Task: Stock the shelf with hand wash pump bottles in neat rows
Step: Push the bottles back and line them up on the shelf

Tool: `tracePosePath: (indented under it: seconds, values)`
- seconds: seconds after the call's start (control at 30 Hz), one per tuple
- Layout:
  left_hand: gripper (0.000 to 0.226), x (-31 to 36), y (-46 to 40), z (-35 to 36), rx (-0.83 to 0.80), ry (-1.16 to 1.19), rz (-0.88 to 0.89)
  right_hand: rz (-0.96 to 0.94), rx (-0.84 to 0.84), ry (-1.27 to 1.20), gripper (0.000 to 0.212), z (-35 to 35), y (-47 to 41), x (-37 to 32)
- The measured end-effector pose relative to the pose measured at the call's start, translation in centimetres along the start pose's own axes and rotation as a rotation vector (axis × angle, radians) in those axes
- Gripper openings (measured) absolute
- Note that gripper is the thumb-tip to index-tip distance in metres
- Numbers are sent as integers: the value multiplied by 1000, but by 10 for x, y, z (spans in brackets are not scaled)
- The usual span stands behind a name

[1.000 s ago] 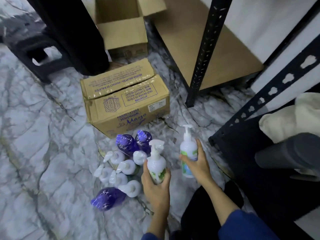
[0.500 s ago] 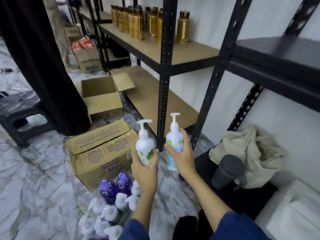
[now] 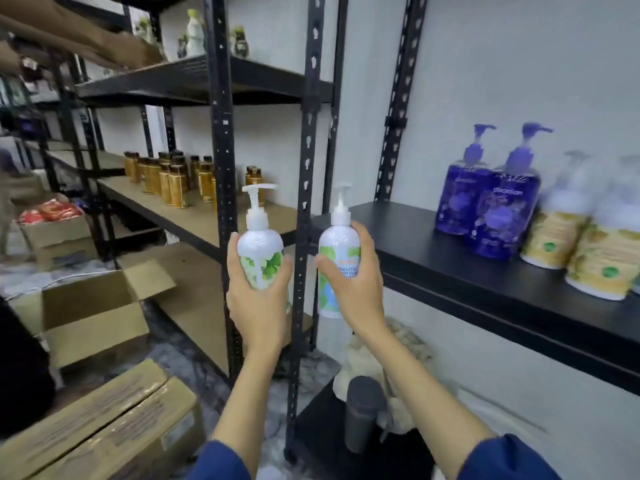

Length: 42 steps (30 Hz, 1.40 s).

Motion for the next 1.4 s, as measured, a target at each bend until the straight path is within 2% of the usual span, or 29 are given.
tracePosePath:
  seconds: [0.23,0.37,0.77,1.1,1.23,1.4]
  values:
    - [72,75,8,72,-151,247,21,-110,183,36,59,-95,-3,-64]
    - [72,119,30,117,-271,343,15,-162,353,91,68,-156,-3,-83]
    - [74,195,130,218,-549,576,-92,-139,791,321,65,-313,18,-76]
    - [79,188,149,248,-635,598,-121,-38,802,600,68,-333,7,-45]
    - [78,186,149,248,-646,602,-98,-30,793,611,75,-334,8,-44]
    - [75,183,149,249,-637,611,-115,41,634,542,97,-339,16,-38]
Point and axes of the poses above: each hand's wrist, its own y-axis away from the middle knuckle, its own z-axis out of the palm, x = y × z, the point moved 2 cm from there along -y, towards the middle knuckle, and after that the axes turned 15 degrees about z, right-handed, at the moved point
